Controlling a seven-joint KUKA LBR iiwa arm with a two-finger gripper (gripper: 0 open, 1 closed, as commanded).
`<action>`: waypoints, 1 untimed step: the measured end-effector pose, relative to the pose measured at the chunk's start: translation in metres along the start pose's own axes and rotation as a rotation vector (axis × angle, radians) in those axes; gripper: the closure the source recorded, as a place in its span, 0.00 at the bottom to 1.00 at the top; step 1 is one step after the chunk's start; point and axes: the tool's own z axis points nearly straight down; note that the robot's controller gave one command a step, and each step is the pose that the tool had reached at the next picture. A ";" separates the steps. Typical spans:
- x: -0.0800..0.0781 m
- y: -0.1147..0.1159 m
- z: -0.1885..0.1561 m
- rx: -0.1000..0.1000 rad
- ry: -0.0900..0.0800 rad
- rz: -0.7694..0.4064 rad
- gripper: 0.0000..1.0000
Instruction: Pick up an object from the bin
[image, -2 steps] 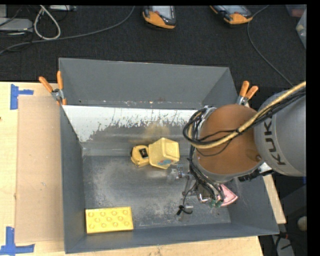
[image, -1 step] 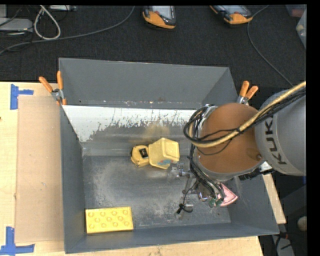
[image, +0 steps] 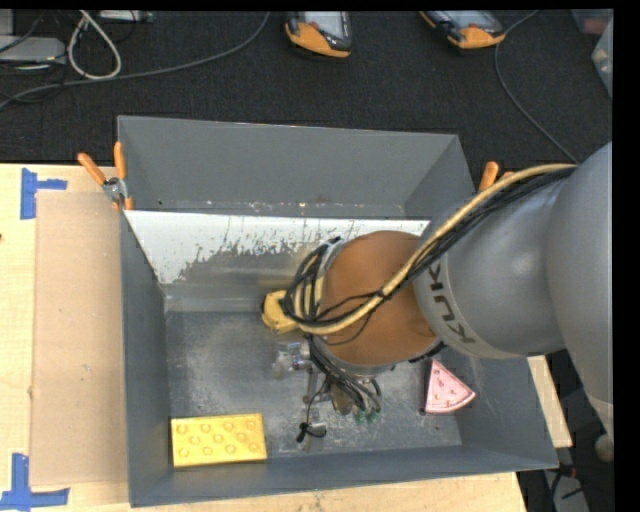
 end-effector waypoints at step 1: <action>-0.005 0.020 0.013 0.001 -0.001 -0.156 0.00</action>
Offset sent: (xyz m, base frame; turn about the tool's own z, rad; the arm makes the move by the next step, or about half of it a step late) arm -0.0088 0.1028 -0.0057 -0.4135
